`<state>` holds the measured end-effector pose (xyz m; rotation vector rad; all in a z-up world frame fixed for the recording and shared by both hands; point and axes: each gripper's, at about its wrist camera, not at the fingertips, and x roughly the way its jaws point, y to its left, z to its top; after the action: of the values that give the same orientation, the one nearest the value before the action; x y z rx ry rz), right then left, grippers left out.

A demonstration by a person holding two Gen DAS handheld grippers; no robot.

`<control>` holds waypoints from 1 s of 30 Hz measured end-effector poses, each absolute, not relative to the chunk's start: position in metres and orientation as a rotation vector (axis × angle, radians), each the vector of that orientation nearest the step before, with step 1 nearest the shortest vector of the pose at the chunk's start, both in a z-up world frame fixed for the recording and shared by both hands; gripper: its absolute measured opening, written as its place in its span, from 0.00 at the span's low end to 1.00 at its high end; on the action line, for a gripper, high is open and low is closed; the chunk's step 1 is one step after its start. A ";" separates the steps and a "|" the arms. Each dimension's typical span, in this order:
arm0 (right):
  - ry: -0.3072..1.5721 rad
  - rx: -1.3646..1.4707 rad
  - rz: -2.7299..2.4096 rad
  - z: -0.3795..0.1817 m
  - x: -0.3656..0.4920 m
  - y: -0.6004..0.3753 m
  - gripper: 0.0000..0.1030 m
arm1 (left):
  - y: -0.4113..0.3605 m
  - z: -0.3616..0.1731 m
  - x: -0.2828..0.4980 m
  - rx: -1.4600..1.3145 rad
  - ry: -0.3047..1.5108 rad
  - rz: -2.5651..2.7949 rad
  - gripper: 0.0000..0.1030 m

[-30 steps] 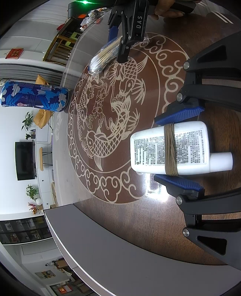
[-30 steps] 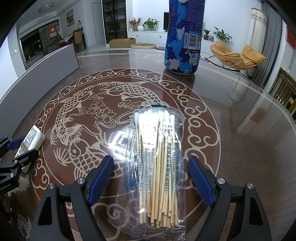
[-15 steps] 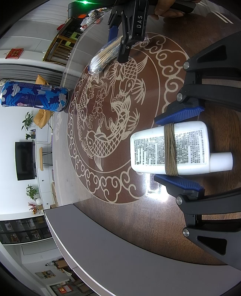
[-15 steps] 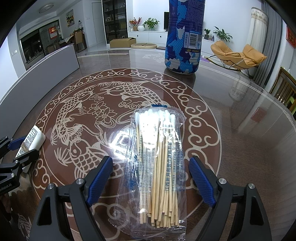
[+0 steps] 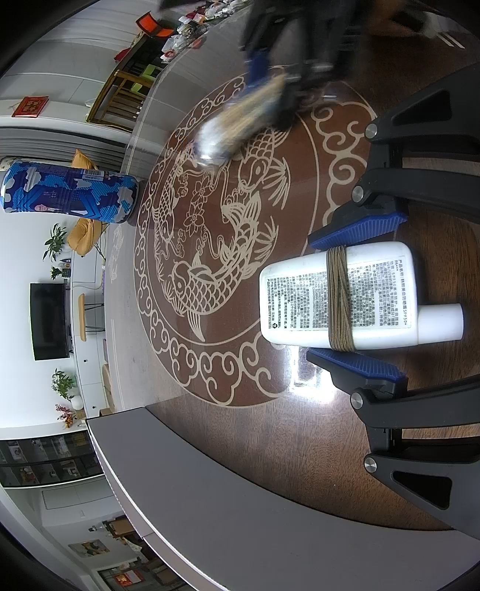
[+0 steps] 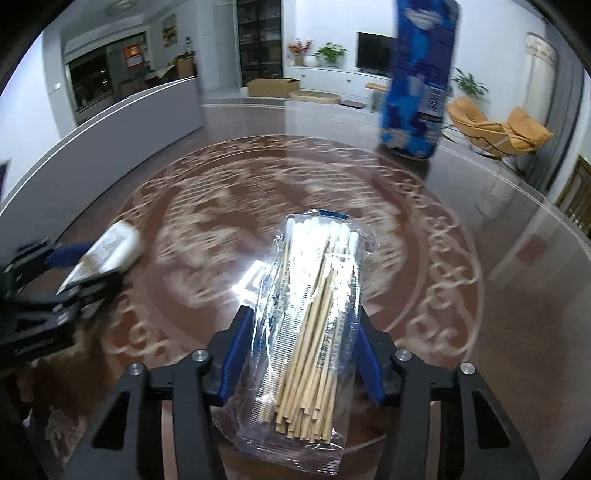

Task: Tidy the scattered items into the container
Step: 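Hold the banded package in the left tool while the right tool holds the swab bag, then carry the banded package and swab bag over the cardboard box with both tools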

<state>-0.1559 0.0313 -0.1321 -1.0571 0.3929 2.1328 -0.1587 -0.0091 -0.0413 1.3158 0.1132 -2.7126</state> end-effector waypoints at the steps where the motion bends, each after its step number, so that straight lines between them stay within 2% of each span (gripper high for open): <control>1: 0.396 -1.057 2.143 -0.132 -0.157 0.020 0.52 | -0.009 -0.041 -0.159 1.316 0.114 -2.712 0.53; 10: 0.422 -1.037 2.124 -0.133 -0.138 -0.046 0.53 | -0.004 -0.041 -0.125 1.332 0.100 -2.748 0.53; 14: 0.449 -1.023 2.118 -0.131 -0.124 -0.055 0.61 | -0.005 -0.041 -0.103 1.305 0.125 -2.759 0.53; 16: 0.462 -1.023 2.121 -0.131 -0.121 -0.056 0.73 | -0.005 -0.041 -0.098 1.306 0.142 -2.762 0.62; 17: 0.471 -1.027 2.118 -0.131 -0.121 -0.055 0.82 | -0.006 -0.041 -0.097 1.327 0.163 -2.770 0.88; 18: 0.476 -1.028 2.116 -0.132 -0.121 -0.054 0.84 | -0.007 -0.044 -0.097 1.373 0.186 -2.761 1.00; 23: 0.483 -1.046 2.129 -0.132 -0.119 -0.053 0.84 | -0.013 -0.046 -0.089 1.385 0.193 -2.776 1.00; 25: 0.475 -1.089 2.125 -0.132 -0.121 -0.052 0.84 | -0.011 -0.048 -0.088 1.401 0.145 -2.777 1.00; 27: 0.502 -1.150 2.116 -0.130 -0.124 -0.046 0.86 | -0.004 -0.050 -0.092 1.471 0.025 -2.764 1.00; 30: 0.587 -1.275 2.086 -0.126 -0.133 -0.029 0.88 | -0.006 -0.045 -0.105 1.593 0.048 -2.756 1.00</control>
<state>-0.1325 -0.0290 -0.1264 -1.2746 0.5875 2.0863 -0.1051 -0.0062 -0.0450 1.5932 0.0478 -2.7563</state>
